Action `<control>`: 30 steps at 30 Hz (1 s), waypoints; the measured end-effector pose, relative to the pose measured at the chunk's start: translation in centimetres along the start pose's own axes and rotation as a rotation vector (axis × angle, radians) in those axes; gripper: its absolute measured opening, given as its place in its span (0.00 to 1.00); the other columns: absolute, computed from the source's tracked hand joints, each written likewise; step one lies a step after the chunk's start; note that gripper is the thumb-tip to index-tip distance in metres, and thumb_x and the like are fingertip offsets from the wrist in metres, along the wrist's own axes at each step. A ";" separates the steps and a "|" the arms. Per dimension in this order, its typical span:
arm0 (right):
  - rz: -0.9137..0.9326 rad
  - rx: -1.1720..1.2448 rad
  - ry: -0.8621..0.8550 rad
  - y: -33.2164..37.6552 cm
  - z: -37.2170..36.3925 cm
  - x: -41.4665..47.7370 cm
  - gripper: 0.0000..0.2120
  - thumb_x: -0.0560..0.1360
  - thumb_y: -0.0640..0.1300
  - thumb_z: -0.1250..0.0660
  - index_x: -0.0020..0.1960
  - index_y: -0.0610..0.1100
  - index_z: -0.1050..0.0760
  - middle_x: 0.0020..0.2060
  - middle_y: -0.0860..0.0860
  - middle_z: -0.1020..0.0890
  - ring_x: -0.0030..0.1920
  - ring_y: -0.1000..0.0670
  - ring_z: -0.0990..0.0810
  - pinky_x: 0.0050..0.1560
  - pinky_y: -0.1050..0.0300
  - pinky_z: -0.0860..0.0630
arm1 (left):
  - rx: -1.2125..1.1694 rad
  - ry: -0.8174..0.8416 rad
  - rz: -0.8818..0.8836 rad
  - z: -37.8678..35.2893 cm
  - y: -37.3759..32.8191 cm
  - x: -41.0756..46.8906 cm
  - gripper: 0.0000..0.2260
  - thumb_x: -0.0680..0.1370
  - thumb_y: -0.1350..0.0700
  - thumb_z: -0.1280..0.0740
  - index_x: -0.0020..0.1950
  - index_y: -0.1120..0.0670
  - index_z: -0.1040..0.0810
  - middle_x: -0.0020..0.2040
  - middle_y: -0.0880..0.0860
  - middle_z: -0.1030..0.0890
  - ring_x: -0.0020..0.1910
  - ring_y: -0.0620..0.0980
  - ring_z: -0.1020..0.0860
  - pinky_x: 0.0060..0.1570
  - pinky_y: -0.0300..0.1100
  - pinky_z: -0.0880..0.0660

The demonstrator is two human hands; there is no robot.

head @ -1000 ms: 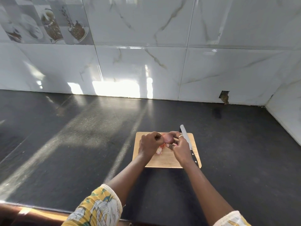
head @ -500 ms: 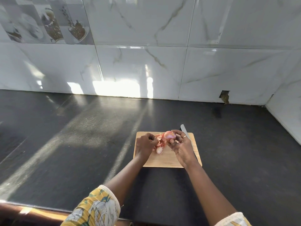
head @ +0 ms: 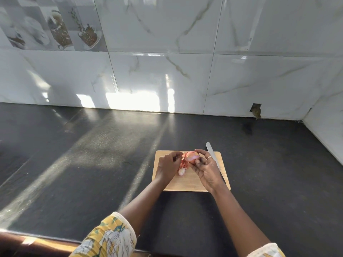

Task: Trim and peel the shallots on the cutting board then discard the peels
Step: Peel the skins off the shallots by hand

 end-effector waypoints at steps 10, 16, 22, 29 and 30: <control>0.110 -0.294 0.019 1.2 -0.4 -0.4 0.19 0.70 0.28 0.31 0.57 0.45 0.24 0.51 0.47 0.20 0.49 0.52 0.19 0.46 0.61 0.23 | -0.192 0.082 -0.071 -0.5 -1.6 0.1 0.10 0.73 0.48 0.31 0.53 0.47 0.18 0.51 0.46 0.17 0.50 0.35 0.21 0.54 0.42 0.24; 0.171 -0.439 -0.037 2.3 -0.2 -0.5 0.21 0.68 0.27 0.29 0.51 0.50 0.23 0.46 0.50 0.18 0.43 0.55 0.18 0.37 0.67 0.25 | -0.209 0.090 -0.092 -0.5 -2.1 0.0 0.09 0.72 0.50 0.29 0.51 0.49 0.17 0.47 0.46 0.15 0.44 0.32 0.21 0.45 0.32 0.25; 0.221 -0.598 -0.058 2.1 0.2 0.0 0.23 0.68 0.29 0.28 0.50 0.56 0.24 0.47 0.52 0.18 0.51 0.48 0.18 0.46 0.58 0.22 | -0.178 0.098 -0.048 -0.8 -1.6 0.1 0.09 0.73 0.50 0.30 0.52 0.49 0.17 0.46 0.48 0.15 0.43 0.34 0.21 0.43 0.34 0.26; 0.234 -0.697 -0.059 1.7 0.3 0.1 0.24 0.67 0.30 0.27 0.49 0.58 0.24 0.49 0.51 0.17 0.53 0.49 0.19 0.57 0.46 0.22 | -0.090 -0.003 -0.078 -0.7 -2.0 -0.1 0.06 0.73 0.57 0.31 0.45 0.56 0.15 0.36 0.56 0.16 0.32 0.41 0.28 0.35 0.41 0.30; 0.235 -0.700 -0.055 1.6 0.3 0.1 0.24 0.68 0.30 0.27 0.49 0.59 0.24 0.49 0.52 0.17 0.53 0.49 0.19 0.57 0.46 0.22 | -0.051 -0.026 -0.077 -0.6 -2.1 0.0 0.06 0.73 0.57 0.32 0.44 0.55 0.15 0.35 0.56 0.17 0.32 0.43 0.27 0.36 0.40 0.31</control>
Point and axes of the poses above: each hand's wrist, its own x-axis towards the middle knuckle, its own z-axis out of the back of the hand, y = z × x, the point moved 8 cm from there along x, towards the middle knuckle
